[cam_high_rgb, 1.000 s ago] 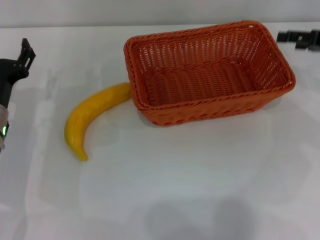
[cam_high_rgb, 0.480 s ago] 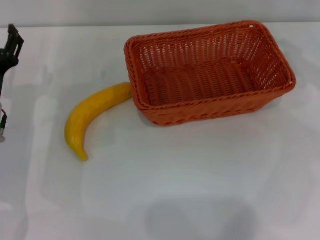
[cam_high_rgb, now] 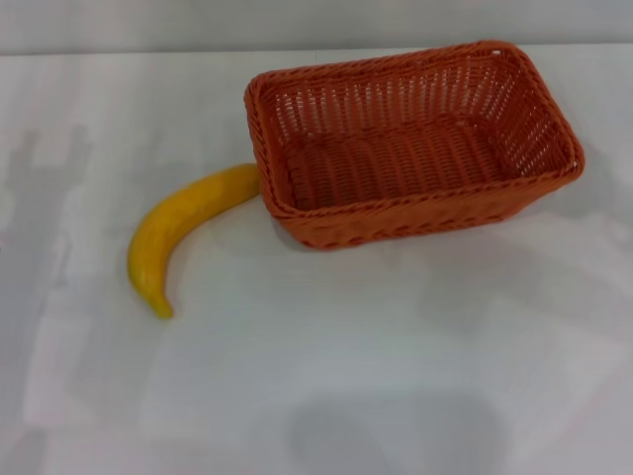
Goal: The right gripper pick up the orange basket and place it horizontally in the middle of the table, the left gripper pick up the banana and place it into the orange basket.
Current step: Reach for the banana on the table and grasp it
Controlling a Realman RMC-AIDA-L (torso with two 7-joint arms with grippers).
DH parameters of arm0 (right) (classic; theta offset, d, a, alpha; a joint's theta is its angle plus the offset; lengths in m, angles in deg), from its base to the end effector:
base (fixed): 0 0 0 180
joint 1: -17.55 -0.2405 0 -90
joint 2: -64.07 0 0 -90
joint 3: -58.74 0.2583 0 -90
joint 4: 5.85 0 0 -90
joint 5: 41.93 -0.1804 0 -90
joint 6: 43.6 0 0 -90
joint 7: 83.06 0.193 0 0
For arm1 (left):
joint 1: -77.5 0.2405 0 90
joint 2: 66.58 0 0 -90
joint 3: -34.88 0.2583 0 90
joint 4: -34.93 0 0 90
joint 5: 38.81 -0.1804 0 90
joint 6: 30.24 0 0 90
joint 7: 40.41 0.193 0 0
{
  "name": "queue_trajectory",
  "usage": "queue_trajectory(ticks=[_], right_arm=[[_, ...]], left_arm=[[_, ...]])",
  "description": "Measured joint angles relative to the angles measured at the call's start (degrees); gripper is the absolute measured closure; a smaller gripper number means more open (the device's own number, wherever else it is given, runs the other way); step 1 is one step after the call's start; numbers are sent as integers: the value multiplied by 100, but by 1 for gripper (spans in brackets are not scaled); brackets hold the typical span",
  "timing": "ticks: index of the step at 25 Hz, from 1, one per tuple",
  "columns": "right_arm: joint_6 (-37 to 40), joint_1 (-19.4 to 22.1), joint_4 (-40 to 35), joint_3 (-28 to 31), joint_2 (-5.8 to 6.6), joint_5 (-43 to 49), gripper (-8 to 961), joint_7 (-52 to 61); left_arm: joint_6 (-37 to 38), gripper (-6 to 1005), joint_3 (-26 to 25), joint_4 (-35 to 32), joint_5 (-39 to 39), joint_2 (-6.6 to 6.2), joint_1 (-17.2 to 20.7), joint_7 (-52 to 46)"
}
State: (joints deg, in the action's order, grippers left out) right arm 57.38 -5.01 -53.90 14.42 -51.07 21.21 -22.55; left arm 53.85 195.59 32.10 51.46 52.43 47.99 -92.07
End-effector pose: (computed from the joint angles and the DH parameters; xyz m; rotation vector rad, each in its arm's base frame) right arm 0.1523 0.3184 0.1164 -2.0660 -0.2083 1.3395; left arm -0.2813 0.3708 0.0663 -1.2106 -0.8744 -1.4669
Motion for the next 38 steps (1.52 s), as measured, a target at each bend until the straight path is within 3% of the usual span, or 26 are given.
queue_trajectory(ticks=[5,10,13,18,24,28,31,34,38], right_arm=[[46,114,260,77,20,-17,110,8],[0,204,483,165,39,-18,110,-37],[-44,239,505,212,54,-8,110,-45],[-165,306,516,214,66,9,110,-52],[-307,357,580,214,64,20,110,-73],[-424,367,598,209,55,23,110,-75],[-519,372,628,208,54,24,110,-75],[-622,351,680,207,55,24,110,-77],[-740,316,750,170,54,24,110,-79]], left_arm=[[1319,138,73,587,-292,-36,-99,-2570],[2597,137,218,1349,-628,-108,-497,-4548],[3163,137,224,1554,-1128,-357,-799,-5058],[3251,137,232,1452,-2431,-923,-1262,-5218],[3256,138,233,2100,-4150,-1255,-2004,-4833],[3244,138,240,2786,-5312,-1271,-2463,-4411],[3227,137,241,3275,-6072,-1214,-2799,-4132],[3148,137,241,3981,-6793,-1096,-3146,-4051],[2680,137,252,5103,-7961,-793,-3674,-3957]])
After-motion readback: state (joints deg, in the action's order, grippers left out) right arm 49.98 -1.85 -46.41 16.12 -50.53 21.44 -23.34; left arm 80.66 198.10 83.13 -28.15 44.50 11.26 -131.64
